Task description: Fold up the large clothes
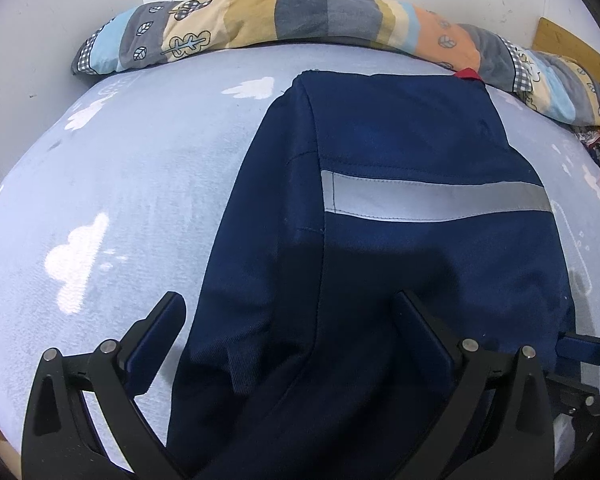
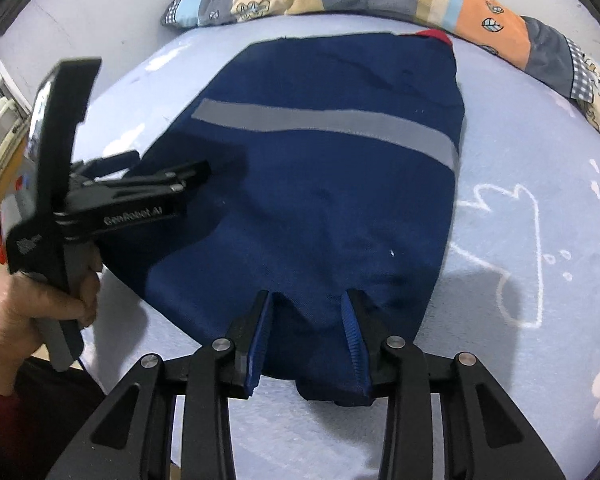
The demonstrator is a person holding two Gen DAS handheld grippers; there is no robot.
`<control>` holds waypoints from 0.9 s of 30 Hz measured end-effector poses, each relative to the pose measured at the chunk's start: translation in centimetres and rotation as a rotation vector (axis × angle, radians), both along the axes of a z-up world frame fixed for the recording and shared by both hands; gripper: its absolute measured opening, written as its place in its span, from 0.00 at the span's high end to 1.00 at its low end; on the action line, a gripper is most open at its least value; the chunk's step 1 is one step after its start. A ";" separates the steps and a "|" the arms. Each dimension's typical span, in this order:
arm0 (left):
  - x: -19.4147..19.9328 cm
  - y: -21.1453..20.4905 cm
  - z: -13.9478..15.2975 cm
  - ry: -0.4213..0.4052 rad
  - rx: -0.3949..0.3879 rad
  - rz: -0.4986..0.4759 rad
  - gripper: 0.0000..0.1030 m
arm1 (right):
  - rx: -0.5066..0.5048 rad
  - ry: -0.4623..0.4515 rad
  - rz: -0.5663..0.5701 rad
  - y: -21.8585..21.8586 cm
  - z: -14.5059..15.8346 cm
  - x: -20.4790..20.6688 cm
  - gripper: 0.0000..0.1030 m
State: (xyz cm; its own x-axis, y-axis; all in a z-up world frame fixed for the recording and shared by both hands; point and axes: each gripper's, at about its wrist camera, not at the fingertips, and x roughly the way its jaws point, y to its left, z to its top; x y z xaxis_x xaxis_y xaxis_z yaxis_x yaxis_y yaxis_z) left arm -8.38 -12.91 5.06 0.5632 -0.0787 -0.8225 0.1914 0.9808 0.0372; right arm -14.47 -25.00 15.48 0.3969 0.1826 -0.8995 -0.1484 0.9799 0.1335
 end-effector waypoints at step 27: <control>-0.2 0.2 0.2 0.004 -0.005 -0.011 0.00 | 0.046 -0.073 -0.143 -2.8 0.1 6.6 0.60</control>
